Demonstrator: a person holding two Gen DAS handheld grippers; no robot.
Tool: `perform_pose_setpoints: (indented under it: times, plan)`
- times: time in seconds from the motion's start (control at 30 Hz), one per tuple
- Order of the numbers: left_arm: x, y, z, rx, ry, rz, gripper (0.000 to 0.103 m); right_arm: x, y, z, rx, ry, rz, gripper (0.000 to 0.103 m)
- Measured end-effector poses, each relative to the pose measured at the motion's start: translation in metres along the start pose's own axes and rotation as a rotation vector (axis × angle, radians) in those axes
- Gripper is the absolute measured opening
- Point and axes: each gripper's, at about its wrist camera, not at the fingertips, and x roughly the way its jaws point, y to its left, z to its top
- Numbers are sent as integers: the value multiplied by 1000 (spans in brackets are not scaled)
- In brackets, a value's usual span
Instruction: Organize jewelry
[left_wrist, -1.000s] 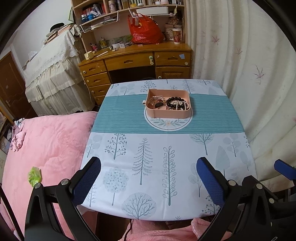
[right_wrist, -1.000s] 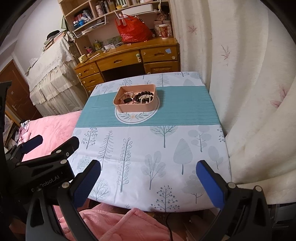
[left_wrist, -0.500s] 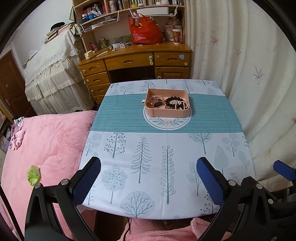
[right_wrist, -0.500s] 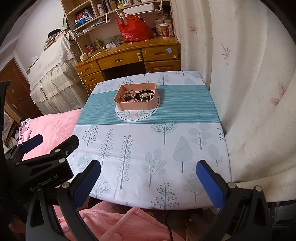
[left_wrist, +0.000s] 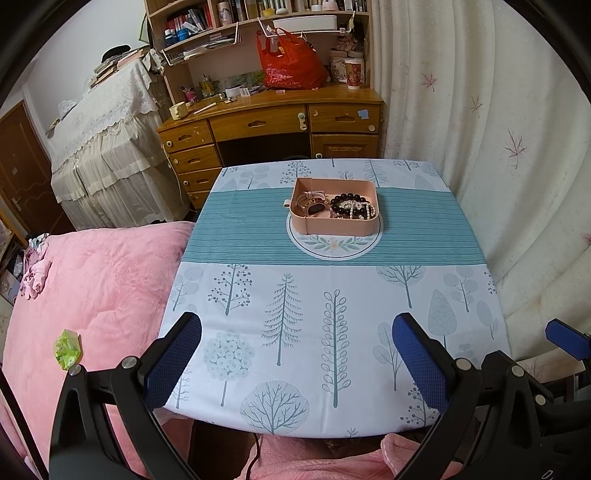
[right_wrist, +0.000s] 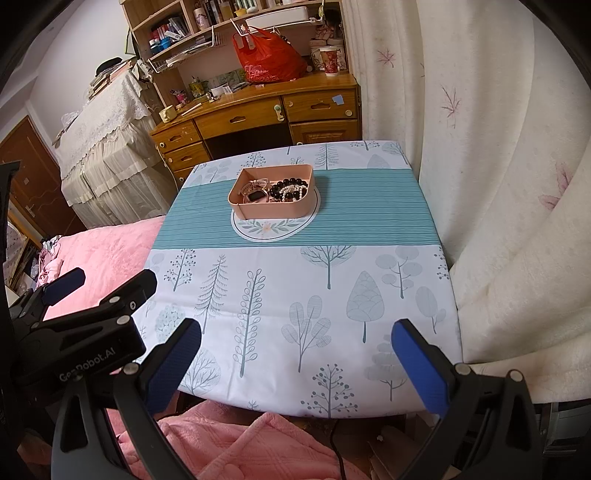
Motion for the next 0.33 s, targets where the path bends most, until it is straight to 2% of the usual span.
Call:
perform_pose_setpoints:
  times: [0.33]
  plan:
    - [-1, 0, 1, -2, -6, 3, 102, 0, -1, 0, -1, -1, 1, 103]
